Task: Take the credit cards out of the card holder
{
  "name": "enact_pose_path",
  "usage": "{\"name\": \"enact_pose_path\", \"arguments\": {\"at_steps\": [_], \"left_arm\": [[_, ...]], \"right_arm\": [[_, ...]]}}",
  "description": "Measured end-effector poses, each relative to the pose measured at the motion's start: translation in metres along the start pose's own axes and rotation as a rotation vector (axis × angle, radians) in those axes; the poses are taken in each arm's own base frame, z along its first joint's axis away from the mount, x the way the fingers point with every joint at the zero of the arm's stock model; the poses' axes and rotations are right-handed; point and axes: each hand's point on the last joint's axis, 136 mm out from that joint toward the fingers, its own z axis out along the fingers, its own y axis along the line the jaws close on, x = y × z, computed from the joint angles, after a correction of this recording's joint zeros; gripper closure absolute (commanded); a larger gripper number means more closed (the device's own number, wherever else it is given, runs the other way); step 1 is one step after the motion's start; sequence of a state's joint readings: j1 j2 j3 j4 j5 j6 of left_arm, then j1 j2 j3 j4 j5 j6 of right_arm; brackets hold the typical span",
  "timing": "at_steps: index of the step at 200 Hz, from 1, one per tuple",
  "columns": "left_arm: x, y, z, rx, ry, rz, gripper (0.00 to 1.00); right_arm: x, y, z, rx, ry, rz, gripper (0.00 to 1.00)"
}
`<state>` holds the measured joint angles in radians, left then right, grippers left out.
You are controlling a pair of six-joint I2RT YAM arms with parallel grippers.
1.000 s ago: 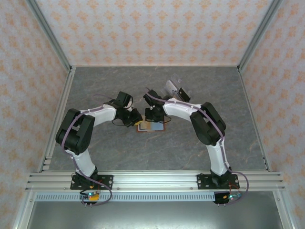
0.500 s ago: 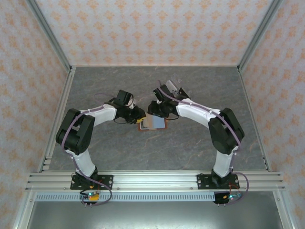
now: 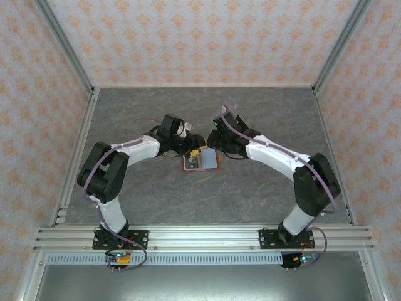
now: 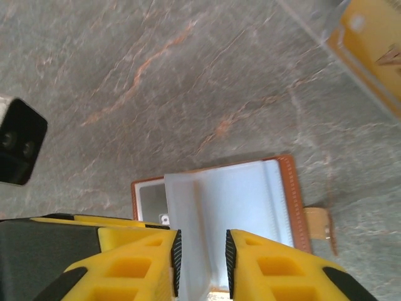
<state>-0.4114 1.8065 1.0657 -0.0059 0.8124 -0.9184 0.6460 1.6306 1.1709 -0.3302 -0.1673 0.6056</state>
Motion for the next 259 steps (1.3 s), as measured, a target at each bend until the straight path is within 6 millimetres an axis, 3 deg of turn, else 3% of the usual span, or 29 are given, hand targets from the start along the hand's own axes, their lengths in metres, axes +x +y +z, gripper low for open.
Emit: {"name": "enact_pose_path", "arguments": {"at_steps": [160,223,259], "left_arm": [[-0.008,0.01,0.014,-0.016,-0.014,-0.054,0.52],[-0.008,0.017,0.019,-0.035,-0.011,-0.071,0.57],[-0.012,0.025,0.008,-0.073,-0.045,-0.075,0.61]], "right_arm": [[-0.002,-0.004,-0.001,0.012,-0.016,-0.002,0.75],[0.01,-0.009,0.015,0.026,0.04,-0.008,0.79],[0.021,-0.011,0.033,0.043,0.105,-0.021,0.82]]}}
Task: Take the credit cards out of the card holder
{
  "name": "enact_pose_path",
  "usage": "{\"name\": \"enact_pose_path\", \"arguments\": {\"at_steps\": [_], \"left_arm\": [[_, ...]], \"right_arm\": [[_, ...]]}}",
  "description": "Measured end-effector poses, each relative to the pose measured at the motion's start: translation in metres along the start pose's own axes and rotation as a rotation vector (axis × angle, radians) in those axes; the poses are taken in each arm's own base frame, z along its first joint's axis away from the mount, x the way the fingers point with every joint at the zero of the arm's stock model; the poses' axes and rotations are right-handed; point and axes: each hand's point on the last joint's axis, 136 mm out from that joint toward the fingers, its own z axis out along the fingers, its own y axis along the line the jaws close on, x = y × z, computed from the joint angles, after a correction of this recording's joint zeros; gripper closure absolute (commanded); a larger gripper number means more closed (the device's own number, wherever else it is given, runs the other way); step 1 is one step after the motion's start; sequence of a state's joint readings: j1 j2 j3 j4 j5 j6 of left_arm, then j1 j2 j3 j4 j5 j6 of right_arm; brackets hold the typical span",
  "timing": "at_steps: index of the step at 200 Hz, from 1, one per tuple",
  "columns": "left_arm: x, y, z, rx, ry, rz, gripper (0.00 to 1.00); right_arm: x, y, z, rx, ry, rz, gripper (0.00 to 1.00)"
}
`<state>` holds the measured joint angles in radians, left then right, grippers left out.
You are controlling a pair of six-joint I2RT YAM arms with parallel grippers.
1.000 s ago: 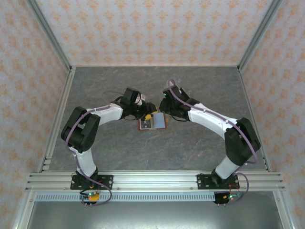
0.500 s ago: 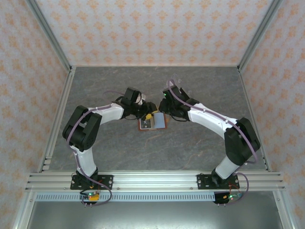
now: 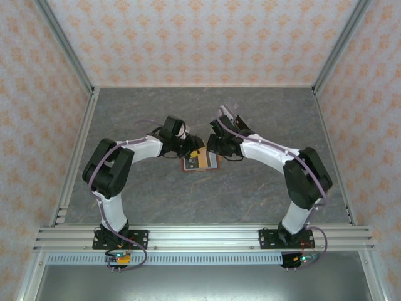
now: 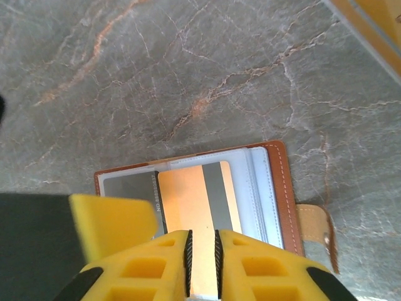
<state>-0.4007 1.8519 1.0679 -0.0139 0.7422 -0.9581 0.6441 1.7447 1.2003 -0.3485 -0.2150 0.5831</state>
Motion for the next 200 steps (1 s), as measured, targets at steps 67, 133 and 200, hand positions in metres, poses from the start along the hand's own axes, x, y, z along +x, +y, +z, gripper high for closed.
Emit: {"name": "enact_pose_path", "arguments": {"at_steps": [67,133,200], "left_arm": [[0.0,0.016,-0.005,-0.04,-0.008,-0.017,0.65],[0.001,0.02,-0.002,-0.047,0.002,0.002,0.65],[0.004,0.036,0.008,-0.078,0.03,0.003,0.66]], "right_arm": [[0.008,-0.004,0.032,0.058,0.094,-0.027,0.83],[0.022,-0.018,0.048,0.123,0.166,-0.033,0.78],[0.027,-0.017,0.054,0.118,0.194,-0.034,0.77]]}}
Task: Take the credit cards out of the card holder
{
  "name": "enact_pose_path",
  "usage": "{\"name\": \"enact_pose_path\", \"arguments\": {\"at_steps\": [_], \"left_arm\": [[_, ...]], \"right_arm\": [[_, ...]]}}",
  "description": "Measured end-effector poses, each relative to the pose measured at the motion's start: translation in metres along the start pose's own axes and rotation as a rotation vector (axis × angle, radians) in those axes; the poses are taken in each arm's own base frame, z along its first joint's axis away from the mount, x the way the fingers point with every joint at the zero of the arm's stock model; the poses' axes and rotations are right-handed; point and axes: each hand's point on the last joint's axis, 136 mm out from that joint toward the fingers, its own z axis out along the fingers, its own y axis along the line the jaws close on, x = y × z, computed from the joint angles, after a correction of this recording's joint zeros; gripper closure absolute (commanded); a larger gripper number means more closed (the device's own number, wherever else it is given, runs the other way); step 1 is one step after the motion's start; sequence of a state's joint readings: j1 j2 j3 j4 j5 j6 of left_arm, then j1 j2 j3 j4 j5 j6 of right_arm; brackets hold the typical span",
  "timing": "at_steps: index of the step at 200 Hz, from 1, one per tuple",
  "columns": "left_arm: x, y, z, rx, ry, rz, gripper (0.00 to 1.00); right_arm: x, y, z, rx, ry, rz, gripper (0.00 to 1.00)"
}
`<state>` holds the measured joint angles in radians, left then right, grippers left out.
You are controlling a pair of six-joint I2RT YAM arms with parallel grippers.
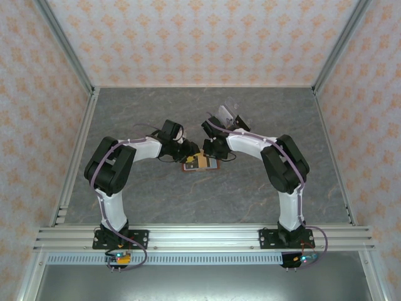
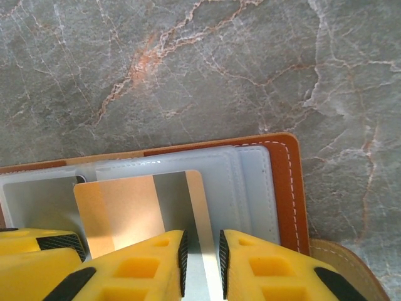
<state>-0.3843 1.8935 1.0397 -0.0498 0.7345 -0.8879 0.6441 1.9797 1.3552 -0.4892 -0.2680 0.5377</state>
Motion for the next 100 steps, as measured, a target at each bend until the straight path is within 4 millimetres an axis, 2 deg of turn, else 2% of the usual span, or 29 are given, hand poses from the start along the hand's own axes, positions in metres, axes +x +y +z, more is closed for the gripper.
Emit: {"name": "enact_pose_path", "arguments": {"at_steps": [34,100], "left_arm": [[0.0025,-0.0017,0.0002,0.01,0.015,0.0,0.72],[0.0041,-0.0017,0.005,0.024,0.038,0.006,0.75]], "right_arm": [[0.0006,0.0009,-0.0001,-0.005,0.004,0.0,0.78],[0.0022,0.0012,0.0017,-0.008,0.013,0.001,0.79]]}}
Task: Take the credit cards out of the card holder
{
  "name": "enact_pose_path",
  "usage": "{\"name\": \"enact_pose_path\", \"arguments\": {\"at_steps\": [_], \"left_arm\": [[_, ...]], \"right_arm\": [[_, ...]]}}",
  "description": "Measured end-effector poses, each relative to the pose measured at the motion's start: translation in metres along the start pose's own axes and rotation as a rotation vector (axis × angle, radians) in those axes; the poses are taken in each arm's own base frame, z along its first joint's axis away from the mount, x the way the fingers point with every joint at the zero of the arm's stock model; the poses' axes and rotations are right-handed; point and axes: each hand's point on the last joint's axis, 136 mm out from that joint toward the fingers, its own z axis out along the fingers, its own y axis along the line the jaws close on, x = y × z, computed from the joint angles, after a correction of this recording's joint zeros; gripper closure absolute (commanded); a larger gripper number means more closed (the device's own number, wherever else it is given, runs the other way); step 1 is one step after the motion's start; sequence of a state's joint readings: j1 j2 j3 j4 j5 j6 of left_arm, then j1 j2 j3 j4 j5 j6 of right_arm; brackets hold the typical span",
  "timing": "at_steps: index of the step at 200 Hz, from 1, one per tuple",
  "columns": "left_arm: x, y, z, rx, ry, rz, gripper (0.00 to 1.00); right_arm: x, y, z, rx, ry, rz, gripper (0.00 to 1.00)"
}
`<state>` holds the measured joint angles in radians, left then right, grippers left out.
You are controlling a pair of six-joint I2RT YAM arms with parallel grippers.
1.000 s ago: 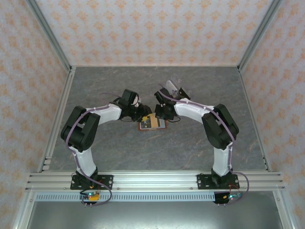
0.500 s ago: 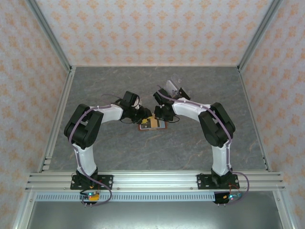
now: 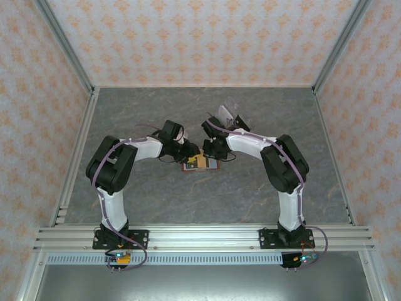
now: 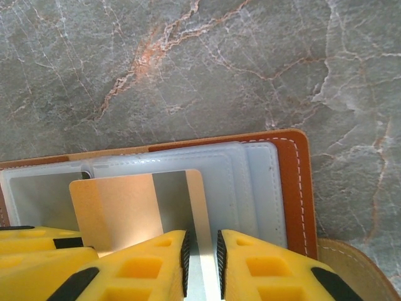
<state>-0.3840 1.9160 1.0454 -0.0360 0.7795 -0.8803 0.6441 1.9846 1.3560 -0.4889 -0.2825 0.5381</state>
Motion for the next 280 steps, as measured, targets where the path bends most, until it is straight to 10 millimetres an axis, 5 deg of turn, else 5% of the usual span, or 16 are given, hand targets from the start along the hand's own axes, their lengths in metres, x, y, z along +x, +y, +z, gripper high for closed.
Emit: {"name": "enact_pose_path", "arguments": {"at_steps": [120,188,232,280], "left_arm": [[0.002,0.0,-0.001,-0.002,0.01,0.051,0.95],[0.006,0.0,-0.033,-0.024,-0.048,0.091,1.0],[0.002,-0.002,-0.065,-0.027,-0.101,0.107,1.0],[-0.006,-0.018,-0.097,0.003,-0.159,0.139,1.0]], "right_arm": [[0.0,0.0,0.0,0.002,-0.001,0.0,0.81],[0.0,-0.001,0.001,-0.011,-0.019,0.01,0.8],[-0.001,0.004,-0.012,-0.063,-0.055,-0.002,0.61],[-0.034,0.044,-0.08,-0.259,-0.225,-0.042,0.37]]}}
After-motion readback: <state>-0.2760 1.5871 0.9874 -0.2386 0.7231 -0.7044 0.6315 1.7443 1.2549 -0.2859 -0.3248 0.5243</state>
